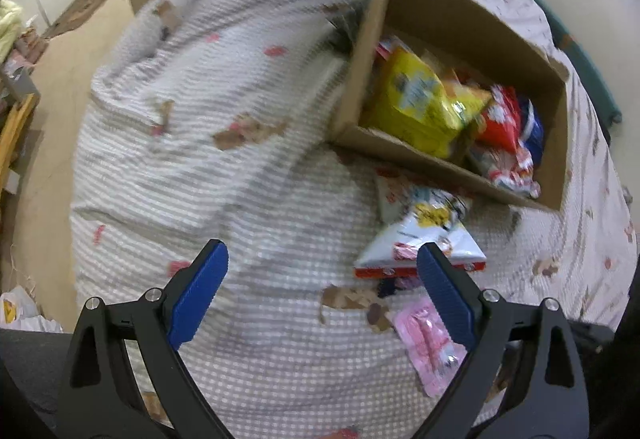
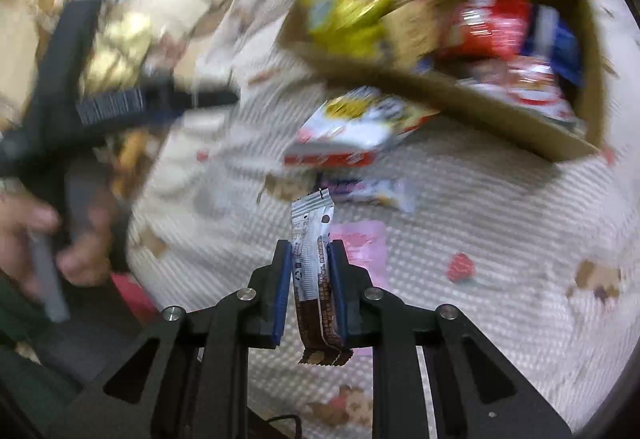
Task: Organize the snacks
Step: 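Grasp the brown-and-white bar with the right tool while the left tool grasps the white Dowels bag, then carry the Dowels bag and brown-and-white bar over the box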
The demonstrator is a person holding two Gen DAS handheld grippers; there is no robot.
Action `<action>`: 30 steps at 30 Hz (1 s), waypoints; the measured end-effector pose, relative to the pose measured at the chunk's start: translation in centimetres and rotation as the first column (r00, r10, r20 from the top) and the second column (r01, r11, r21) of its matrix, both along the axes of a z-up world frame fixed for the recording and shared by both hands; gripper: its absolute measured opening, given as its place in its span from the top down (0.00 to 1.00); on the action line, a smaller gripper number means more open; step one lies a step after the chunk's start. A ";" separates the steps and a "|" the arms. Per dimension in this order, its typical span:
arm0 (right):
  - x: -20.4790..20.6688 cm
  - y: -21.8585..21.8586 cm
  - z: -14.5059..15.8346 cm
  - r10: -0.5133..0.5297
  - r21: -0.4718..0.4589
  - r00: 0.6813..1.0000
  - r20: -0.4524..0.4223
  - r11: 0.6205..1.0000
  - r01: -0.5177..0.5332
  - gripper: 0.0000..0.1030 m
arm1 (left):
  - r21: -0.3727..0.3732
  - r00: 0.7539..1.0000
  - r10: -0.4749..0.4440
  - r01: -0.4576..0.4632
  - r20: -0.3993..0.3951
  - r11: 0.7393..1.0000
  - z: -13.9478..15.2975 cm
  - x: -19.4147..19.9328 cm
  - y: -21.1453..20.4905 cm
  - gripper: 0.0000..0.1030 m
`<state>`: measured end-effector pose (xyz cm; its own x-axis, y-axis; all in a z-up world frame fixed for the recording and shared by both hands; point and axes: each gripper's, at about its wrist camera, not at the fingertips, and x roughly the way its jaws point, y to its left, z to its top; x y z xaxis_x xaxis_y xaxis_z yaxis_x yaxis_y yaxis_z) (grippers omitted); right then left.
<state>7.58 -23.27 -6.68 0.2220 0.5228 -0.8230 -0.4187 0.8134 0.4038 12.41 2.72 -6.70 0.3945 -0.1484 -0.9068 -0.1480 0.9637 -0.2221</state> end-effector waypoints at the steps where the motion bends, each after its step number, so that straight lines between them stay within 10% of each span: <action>1: 0.3 -0.7 0.4 -0.050 0.021 0.999 0.000 0.999 0.050 0.81 | -0.004 1.000 -0.025 0.025 -0.014 1.000 -0.2 0.3 -0.7 0.09; 22: 3.6 -6.9 -0.2 -0.380 0.111 0.925 -0.013 0.919 0.379 0.81 | 0.067 0.973 -0.186 0.196 -0.136 0.978 -5.1 7.6 -11.0 0.10; 30: 3.6 -6.9 0.0 -0.376 0.141 0.927 -0.019 0.917 0.374 0.81 | 0.083 0.969 -0.177 0.193 -0.175 0.978 -6.3 8.7 -11.7 0.43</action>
